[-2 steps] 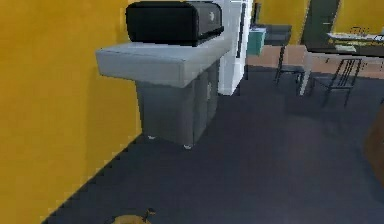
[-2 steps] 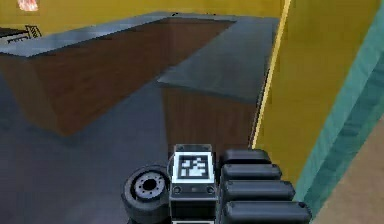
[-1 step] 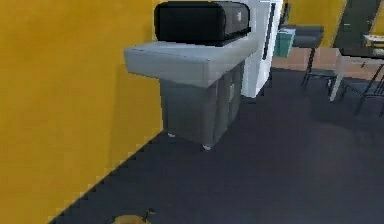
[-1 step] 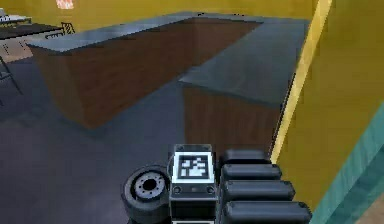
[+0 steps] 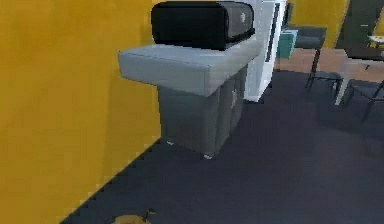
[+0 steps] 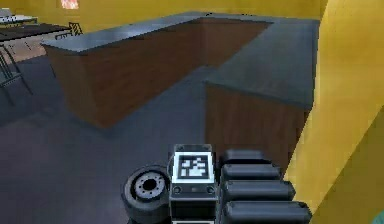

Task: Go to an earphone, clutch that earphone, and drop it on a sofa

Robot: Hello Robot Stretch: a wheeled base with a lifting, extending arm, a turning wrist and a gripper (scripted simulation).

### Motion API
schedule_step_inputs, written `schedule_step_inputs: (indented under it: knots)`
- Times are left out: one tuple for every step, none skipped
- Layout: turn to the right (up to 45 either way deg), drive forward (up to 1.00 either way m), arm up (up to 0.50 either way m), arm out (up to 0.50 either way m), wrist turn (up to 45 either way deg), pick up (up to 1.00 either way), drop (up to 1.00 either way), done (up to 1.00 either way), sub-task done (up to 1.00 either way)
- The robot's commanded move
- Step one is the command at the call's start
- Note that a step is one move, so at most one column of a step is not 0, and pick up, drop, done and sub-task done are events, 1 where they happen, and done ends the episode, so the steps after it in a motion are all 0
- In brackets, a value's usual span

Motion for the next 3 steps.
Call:
schedule_step_inputs:
  knots:
    - [42.0, 0.00, 0.00, 0.00, 0.0, 0.00, 0.00, 0.00, 0.00]
    - [0.0, 1.00, 0.00, 0.00, 0.0, 0.00, 0.00, 0.00, 0.00]
    - [3.0, 0.00, 0.00, 0.00, 0.0, 0.00, 0.00, 0.00, 0.00]
